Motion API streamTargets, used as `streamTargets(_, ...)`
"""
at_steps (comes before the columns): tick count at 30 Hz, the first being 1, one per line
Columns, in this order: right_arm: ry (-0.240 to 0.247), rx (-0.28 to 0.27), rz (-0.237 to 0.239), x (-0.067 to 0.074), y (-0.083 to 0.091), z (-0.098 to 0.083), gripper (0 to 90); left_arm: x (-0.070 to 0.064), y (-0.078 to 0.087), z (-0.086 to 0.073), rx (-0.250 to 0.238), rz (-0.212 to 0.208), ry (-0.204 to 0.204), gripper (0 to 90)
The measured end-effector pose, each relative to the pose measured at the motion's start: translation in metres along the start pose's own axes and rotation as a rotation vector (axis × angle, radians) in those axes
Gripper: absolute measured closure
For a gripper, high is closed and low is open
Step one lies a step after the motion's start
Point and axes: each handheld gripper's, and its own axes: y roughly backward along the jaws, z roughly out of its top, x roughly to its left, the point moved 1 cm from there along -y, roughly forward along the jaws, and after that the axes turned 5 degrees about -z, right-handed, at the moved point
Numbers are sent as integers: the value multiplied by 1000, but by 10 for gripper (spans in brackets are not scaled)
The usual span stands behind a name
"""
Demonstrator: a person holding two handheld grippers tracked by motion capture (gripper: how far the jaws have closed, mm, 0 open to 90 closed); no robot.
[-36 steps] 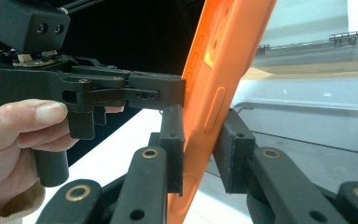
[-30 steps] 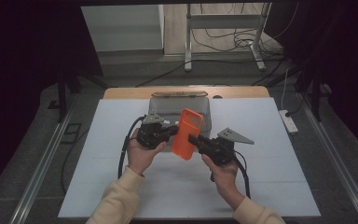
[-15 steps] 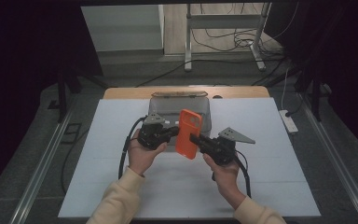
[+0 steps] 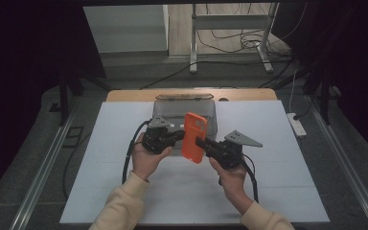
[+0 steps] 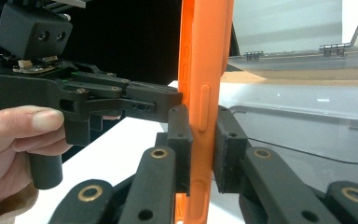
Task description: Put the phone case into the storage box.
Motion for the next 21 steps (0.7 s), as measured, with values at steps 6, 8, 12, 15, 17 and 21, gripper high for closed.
streamTargets(6, 26, 0, -9, 1, 1, 1, 790, 3, 5, 1, -64, -32, -1, 715)
streamTargets(8, 29, 1, -12, 0, 1, 1, 790, 3, 8, 1, -77, -37, -10, 624)
streamTargets(12, 33, 1, -13, 0, 2, 1, 790, 3, 14, 0, -73, -36, -22, 457)
streamTargets(15, 35, 1, -14, -1, 3, 2, 790, 2, 21, -5, -66, -14, -34, 405)
streamTargets(17, 38, 3, -13, -2, 3, 2, 790, 2, 25, -9, -63, 0, -46, 377)
streamTargets(21, 43, 4, -9, -2, 4, 3, 791, 3, 31, -15, -55, 17, -62, 349)
